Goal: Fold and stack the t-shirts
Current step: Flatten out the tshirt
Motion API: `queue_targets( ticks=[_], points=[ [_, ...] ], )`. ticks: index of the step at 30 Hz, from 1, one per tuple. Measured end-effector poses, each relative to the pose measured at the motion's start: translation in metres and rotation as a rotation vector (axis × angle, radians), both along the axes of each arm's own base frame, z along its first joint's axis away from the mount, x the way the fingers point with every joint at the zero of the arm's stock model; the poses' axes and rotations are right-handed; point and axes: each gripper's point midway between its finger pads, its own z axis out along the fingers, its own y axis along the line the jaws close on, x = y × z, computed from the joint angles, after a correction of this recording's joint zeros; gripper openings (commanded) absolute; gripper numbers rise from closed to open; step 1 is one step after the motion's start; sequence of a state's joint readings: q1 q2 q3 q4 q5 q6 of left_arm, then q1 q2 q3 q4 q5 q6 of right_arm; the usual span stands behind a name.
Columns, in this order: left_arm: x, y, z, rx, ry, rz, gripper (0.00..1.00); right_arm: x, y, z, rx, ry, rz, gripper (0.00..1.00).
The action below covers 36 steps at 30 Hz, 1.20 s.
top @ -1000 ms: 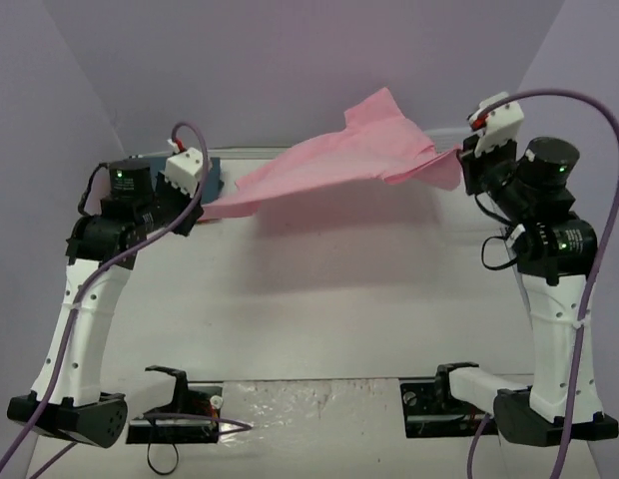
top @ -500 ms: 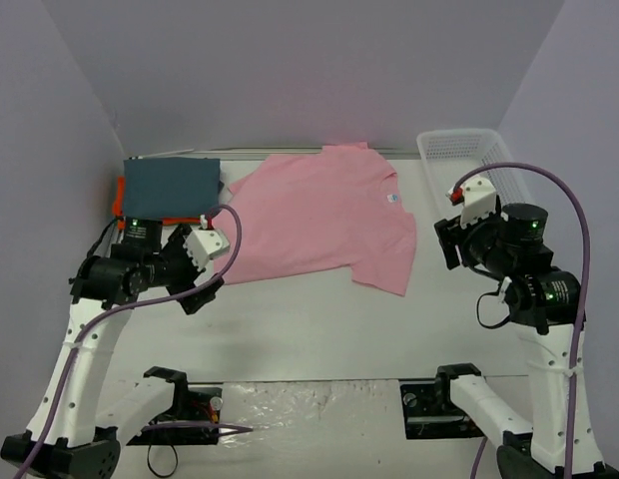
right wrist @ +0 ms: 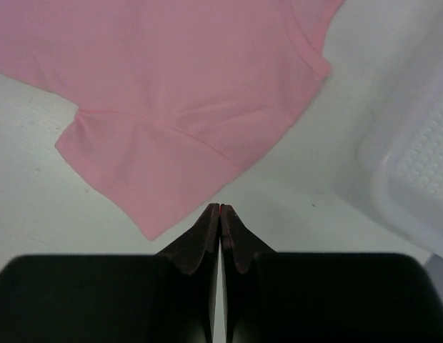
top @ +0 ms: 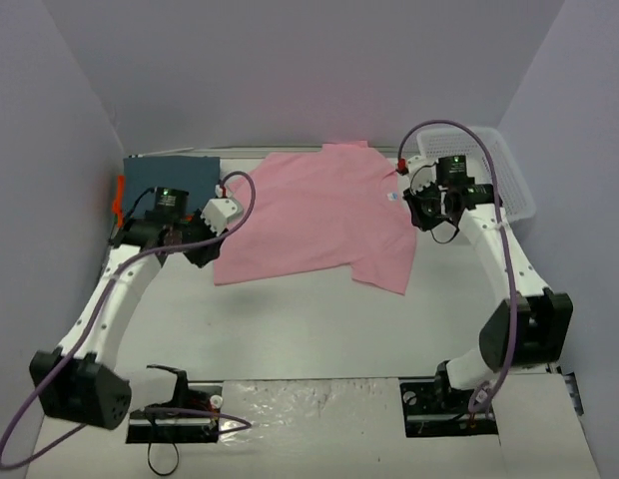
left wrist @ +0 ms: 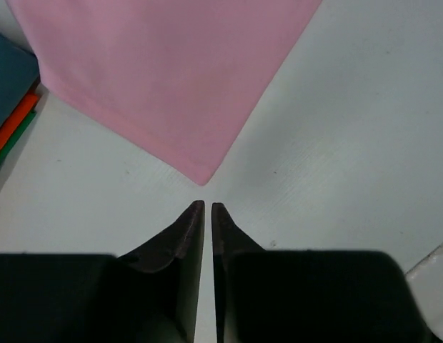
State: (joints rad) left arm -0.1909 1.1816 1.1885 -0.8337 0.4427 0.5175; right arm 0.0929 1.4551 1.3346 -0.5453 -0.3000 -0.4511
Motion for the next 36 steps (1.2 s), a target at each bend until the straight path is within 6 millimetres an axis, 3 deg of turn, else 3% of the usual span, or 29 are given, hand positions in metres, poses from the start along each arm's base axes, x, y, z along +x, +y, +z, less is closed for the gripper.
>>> queue_targets(
  ticks=[3, 7, 9, 11, 21, 31, 36],
  points=[
    [0.025, -0.008, -0.037, -0.007, 0.105, 0.020, 0.02, 0.013, 0.002, -0.044, -0.014, 0.116, 0.017, 0.02],
    [0.035, -0.014, -0.085, 0.012, 0.251, 0.022, 0.11, 0.021, 0.003, -0.086, -0.030, 0.218, 0.038, 0.24],
    [0.035, -0.014, -0.102, 0.028, 0.295, 0.019, 0.11, 0.020, 0.003, -0.097, -0.037, 0.245, 0.054, 0.32],
    [0.033, -0.012, -0.113, 0.044, 0.310, 0.016, 0.18, 0.018, 0.003, -0.099, -0.044, 0.253, 0.075, 0.39],
    [0.012, 0.009, -0.144, 0.170, 0.290, 0.026, 0.37, -0.005, -0.001, -0.107, -0.072, 0.299, 0.125, 0.51],
    [0.003, 0.026, -0.177, 0.257, 0.264, 0.028, 0.37, -0.010, 0.000, -0.109, -0.065, 0.317, 0.129, 0.52],
    [0.011, 0.026, -0.178, 0.261, 0.225, 0.028, 0.37, -0.010, 0.000, -0.109, -0.062, 0.317, 0.131, 0.52]
  ],
)
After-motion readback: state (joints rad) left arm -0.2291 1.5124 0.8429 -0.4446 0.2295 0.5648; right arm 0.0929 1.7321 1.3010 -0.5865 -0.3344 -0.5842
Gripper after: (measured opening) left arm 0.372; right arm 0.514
